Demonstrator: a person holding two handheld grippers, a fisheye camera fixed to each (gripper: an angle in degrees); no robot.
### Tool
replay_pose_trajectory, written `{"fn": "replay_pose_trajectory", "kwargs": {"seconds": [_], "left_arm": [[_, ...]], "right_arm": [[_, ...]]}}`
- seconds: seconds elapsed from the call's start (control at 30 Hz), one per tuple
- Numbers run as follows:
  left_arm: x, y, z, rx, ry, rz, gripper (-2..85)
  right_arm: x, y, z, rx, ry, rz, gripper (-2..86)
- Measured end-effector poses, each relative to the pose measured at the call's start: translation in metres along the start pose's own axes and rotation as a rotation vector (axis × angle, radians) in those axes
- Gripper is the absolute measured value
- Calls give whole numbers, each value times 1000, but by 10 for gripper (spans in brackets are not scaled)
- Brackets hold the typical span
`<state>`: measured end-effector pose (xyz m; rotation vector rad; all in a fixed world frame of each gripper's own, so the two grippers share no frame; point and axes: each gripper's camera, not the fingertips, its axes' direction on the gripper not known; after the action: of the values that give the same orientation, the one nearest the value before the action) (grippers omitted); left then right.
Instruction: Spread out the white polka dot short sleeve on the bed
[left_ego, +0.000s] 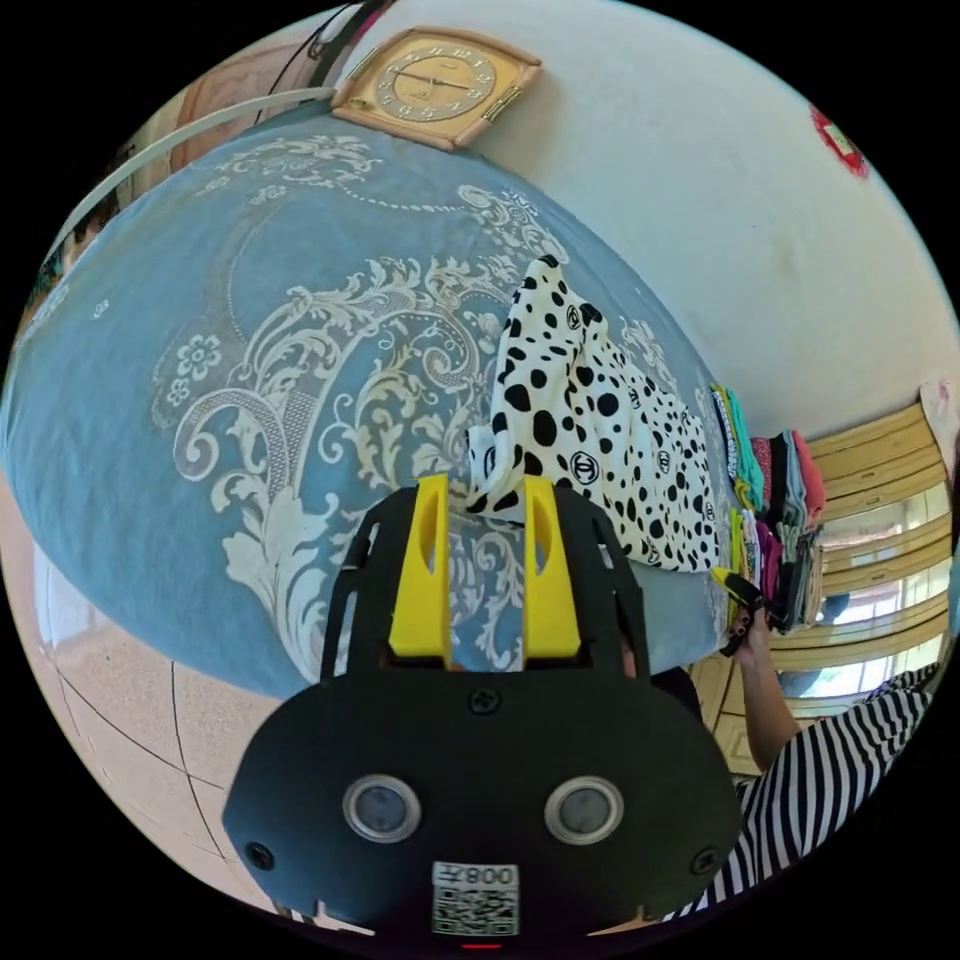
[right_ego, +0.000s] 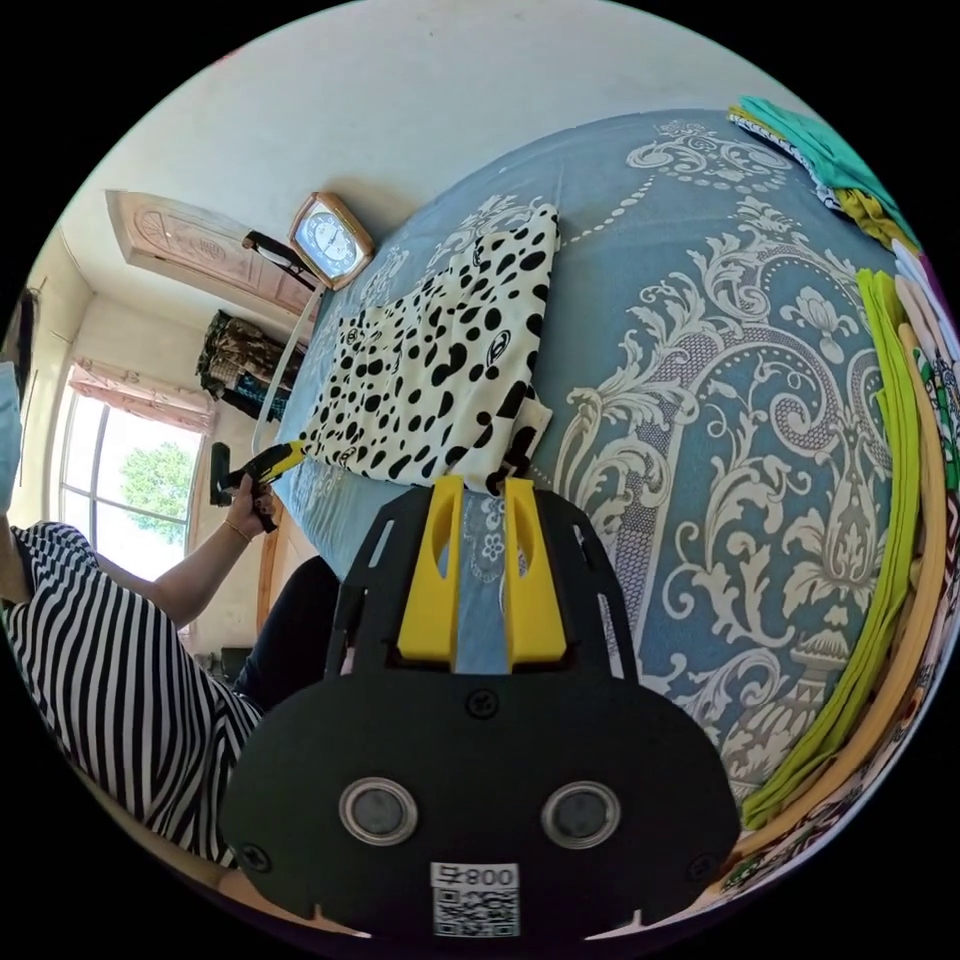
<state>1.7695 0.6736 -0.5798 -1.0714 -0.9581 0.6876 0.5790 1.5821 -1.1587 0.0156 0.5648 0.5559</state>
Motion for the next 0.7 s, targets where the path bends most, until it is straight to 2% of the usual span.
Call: {"fn": "replay_pose_trajectory", "kwargs": {"seconds": [0.07,0.23,0.4,0.57,0.7], "left_arm": [[-3,0,9,-27,52,-3,43],[-7,7,2,-15,81,16,24],[-17,16,-13,19,113,51,22],[-28,35,29,-112,63,29,33],[-33,56,33,-50,76,-21,54]], "right_arm": [[2,-2,-3,-15,18,0,37],[6,-6,-28,-67,-10,-20,13],[26,-3,-76,-44,-160,0,6],[45,-3,-59,-150,-164,49,6],[53,-2,-69,-114,-200,75,9]]}}
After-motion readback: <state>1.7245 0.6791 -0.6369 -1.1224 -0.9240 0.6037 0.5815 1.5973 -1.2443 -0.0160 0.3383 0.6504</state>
